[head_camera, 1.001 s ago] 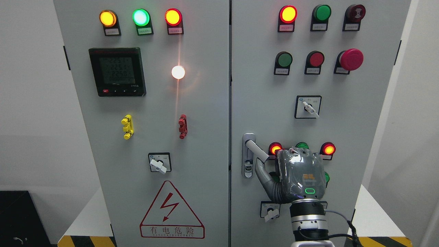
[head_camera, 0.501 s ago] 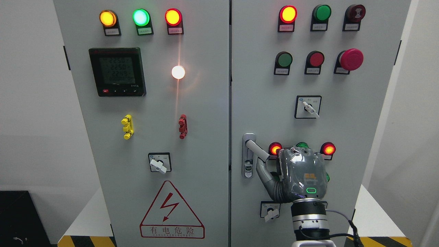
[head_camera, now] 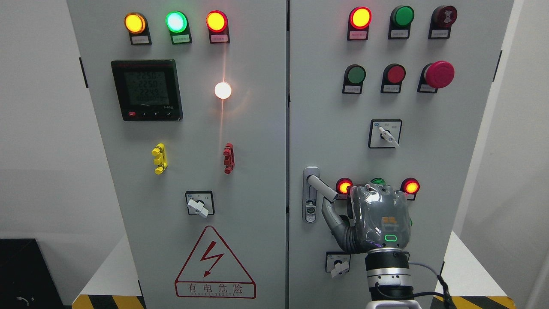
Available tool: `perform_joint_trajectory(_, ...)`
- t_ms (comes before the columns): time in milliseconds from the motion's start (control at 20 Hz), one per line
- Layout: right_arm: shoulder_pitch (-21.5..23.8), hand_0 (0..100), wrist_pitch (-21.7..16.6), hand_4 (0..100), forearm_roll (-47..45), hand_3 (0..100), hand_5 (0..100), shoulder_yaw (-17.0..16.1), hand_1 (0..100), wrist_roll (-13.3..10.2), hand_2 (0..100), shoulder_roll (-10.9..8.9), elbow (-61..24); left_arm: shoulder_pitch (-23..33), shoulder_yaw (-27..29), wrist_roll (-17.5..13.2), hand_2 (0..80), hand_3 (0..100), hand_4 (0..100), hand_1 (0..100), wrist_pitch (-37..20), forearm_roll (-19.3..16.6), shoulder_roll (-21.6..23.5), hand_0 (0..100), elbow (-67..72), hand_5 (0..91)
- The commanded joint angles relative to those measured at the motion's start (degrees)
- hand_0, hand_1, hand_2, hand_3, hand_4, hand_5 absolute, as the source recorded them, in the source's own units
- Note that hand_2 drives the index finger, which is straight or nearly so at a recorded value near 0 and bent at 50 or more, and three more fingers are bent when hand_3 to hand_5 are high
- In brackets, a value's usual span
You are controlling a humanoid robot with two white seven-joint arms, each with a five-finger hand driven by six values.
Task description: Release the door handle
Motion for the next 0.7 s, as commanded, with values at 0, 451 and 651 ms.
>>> perform_joint_trajectory(0, 0.0, 54, -0.1, 94, -0.2, 100, 92, -0.2, 22, 0.0, 94, 0.02, -0.2, 1.1, 0.0, 0.0, 0.0, 0, 0, 56, 0.0, 0.0, 0.0, 12, 0.0, 0.0)
perform_joint_trajectory(451, 0.0, 54, -0.1, 93, -0.2, 100, 92, -0.5, 21, -0.2, 93, 0.02, -0.2, 1.1, 0.0, 0.0, 0.0, 0, 0, 56, 0.0, 0.0, 0.0, 12, 0.0, 0.0)
perform_joint_trajectory(651, -0.2, 54, -0.1, 93, -0.2, 100, 92, -0.5, 20, -0.1, 93, 0.02, -0.2, 1.1, 0.0, 0.0, 0.0, 0, 0, 56, 0.0, 0.0, 0.0, 12, 0.0, 0.0)
